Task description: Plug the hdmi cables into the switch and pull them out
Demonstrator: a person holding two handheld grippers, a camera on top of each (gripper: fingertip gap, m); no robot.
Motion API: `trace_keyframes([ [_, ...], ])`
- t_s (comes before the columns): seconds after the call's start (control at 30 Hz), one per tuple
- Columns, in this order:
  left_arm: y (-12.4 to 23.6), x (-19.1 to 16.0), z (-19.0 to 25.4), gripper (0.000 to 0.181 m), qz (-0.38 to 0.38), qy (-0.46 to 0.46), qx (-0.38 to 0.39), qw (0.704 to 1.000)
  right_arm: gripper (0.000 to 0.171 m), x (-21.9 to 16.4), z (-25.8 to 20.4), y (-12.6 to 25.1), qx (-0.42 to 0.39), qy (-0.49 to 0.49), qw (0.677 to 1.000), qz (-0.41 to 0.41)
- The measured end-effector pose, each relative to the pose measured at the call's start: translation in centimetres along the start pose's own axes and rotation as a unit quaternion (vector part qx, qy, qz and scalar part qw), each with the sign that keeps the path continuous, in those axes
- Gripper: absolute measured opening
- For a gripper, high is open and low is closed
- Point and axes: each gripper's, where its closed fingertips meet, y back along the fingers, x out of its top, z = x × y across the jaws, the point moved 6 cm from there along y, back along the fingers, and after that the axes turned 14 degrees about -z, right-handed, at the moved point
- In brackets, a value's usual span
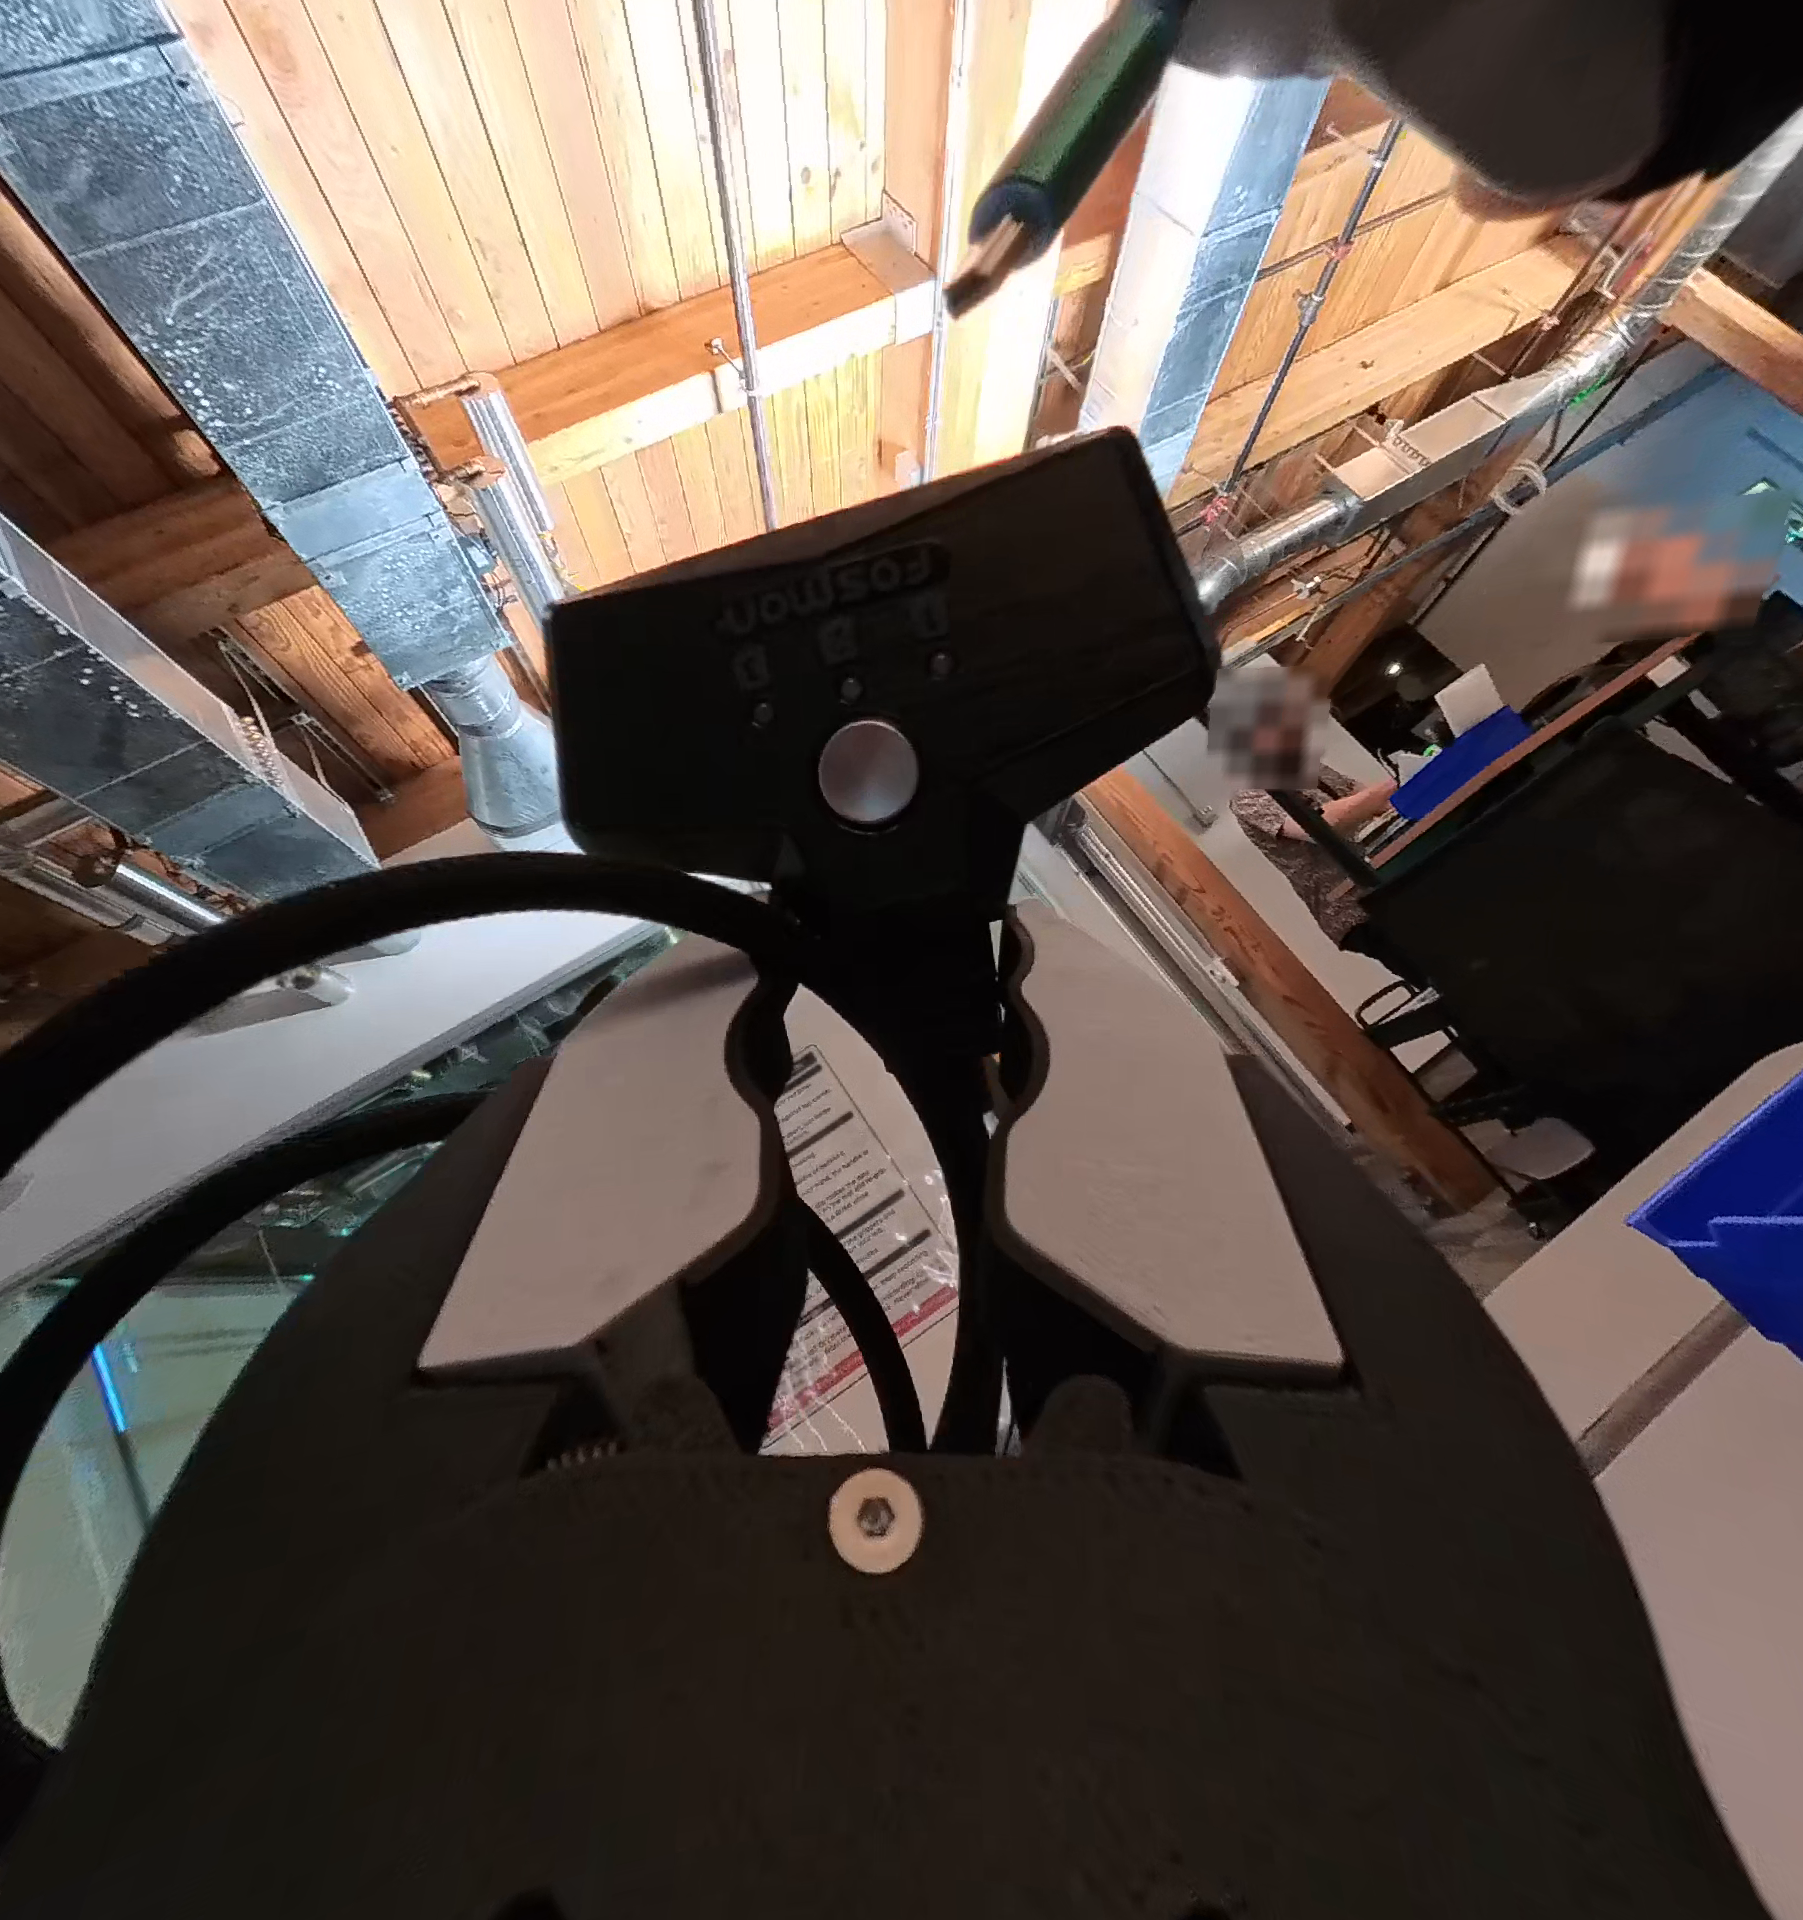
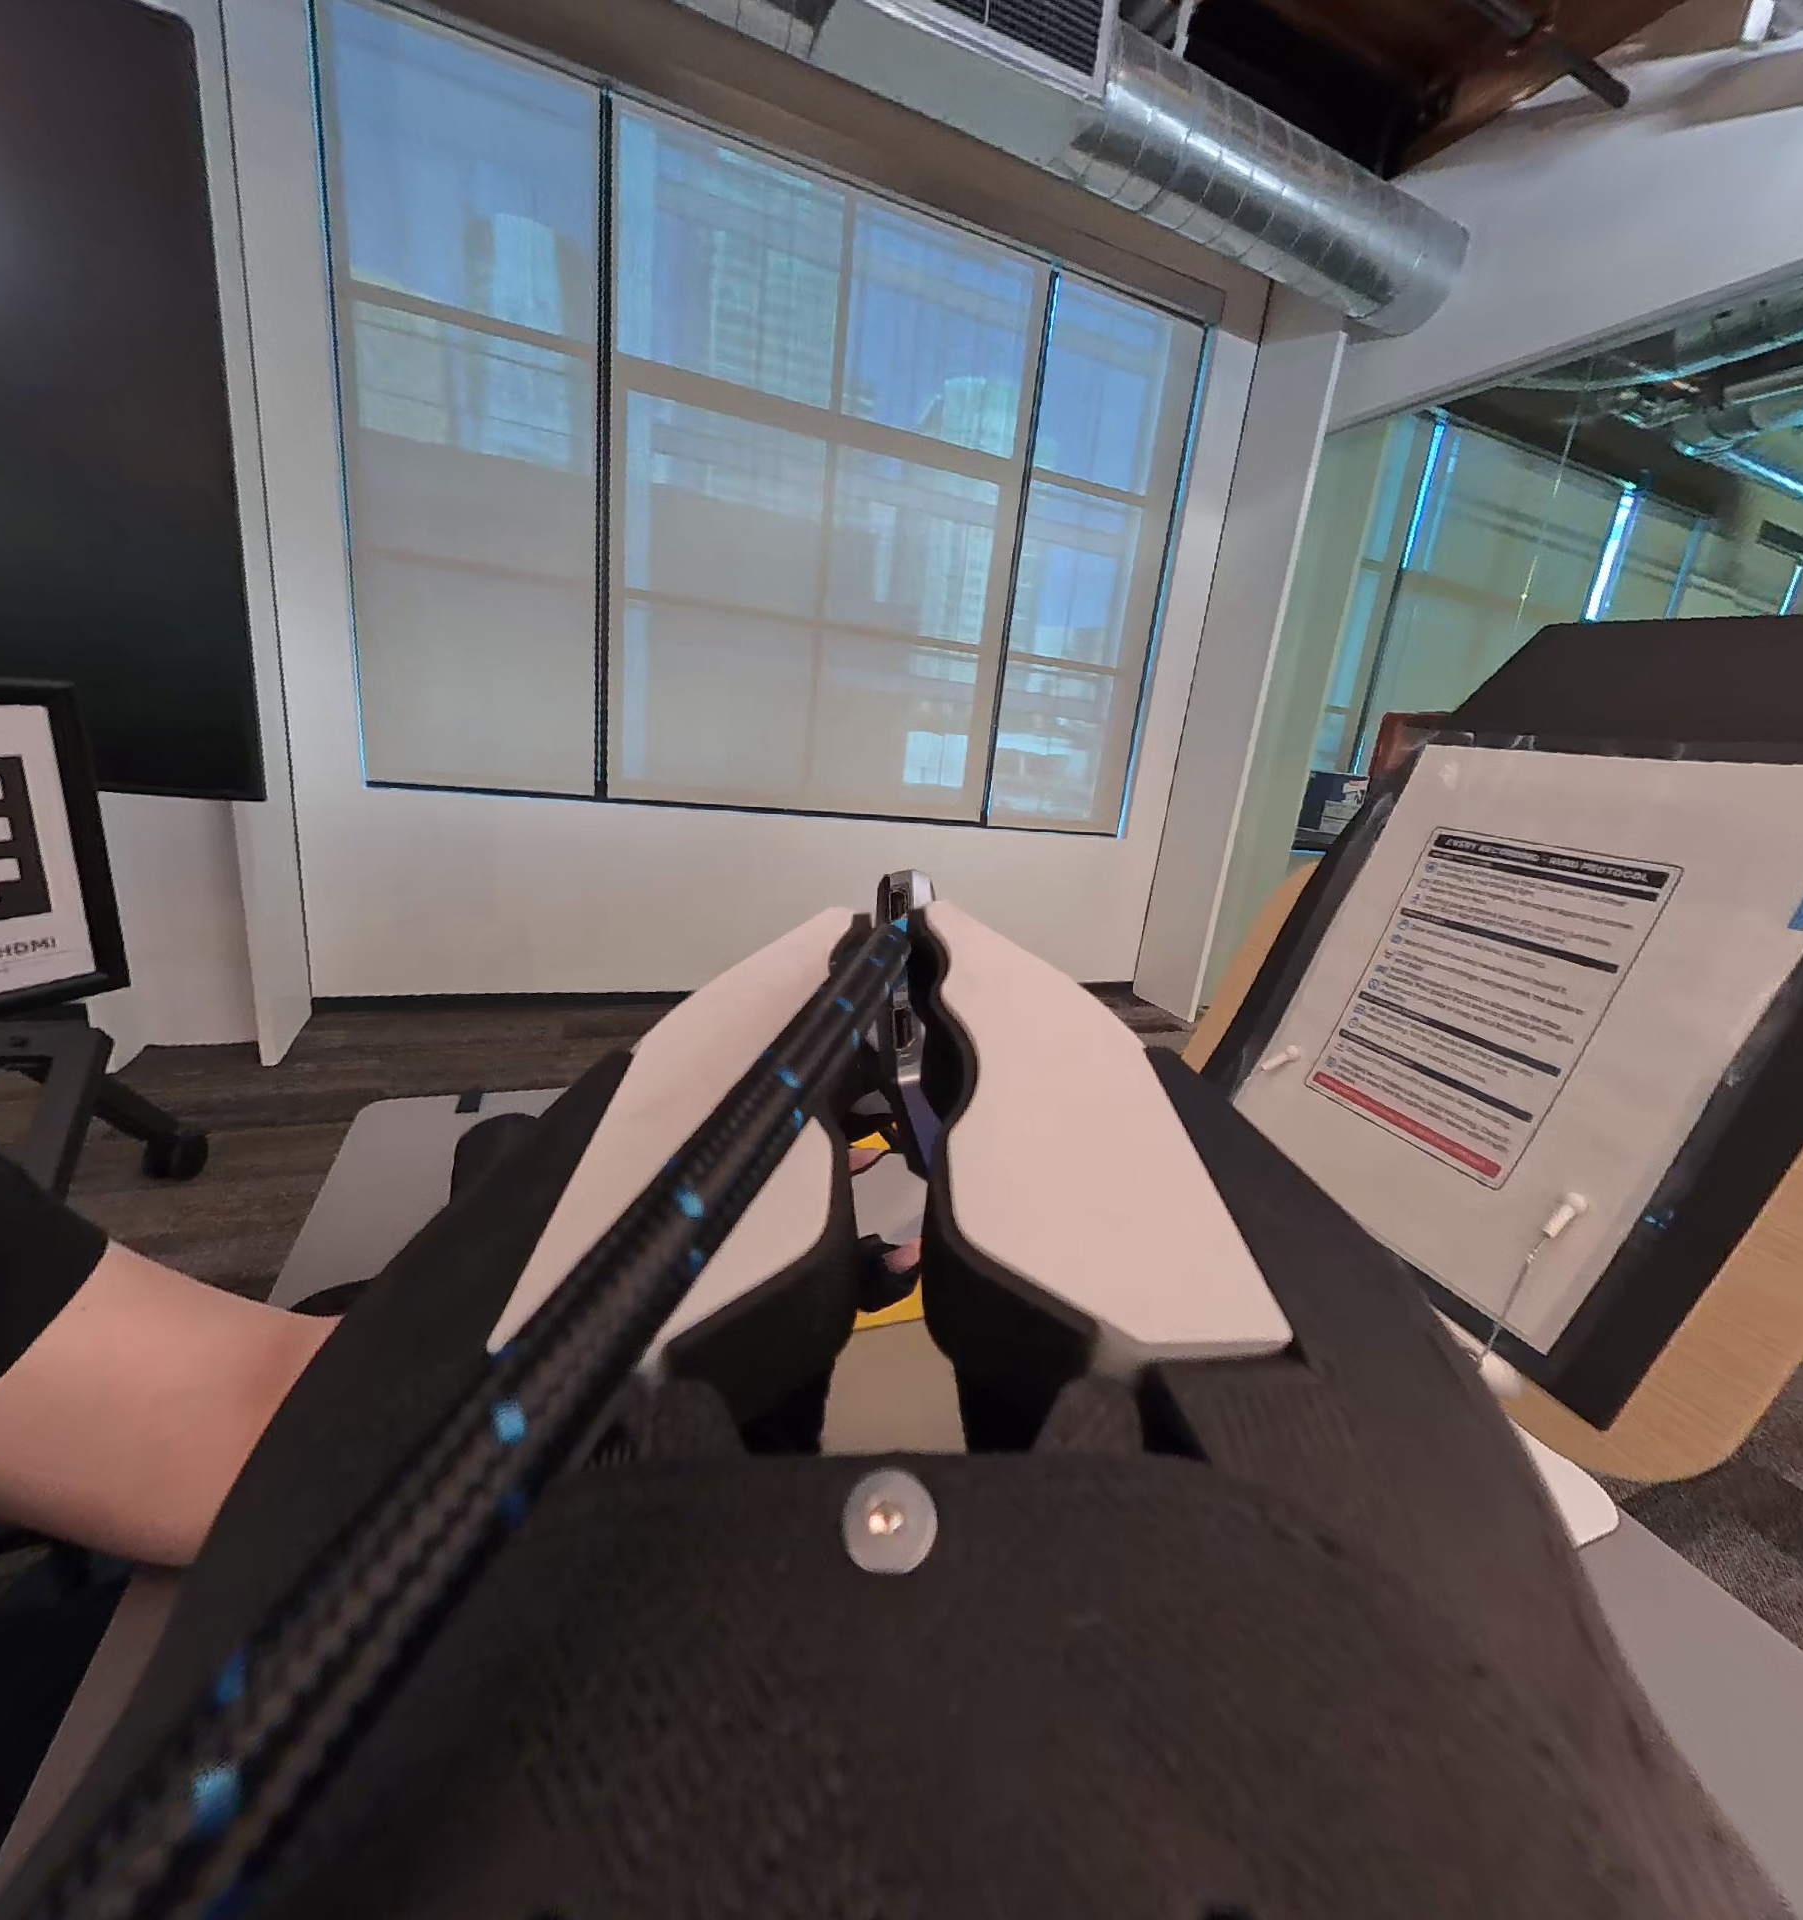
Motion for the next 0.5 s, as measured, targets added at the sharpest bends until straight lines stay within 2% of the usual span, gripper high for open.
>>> trace_keyframes([
  [0.5, -0.08, -0.35, -0.26, 0.036, -0.010, 0.007, -0.003, 1.000, 0.008, -0.38, -0.50, -0.69, -0.011, 0.027, 0.999, -0.034],
])
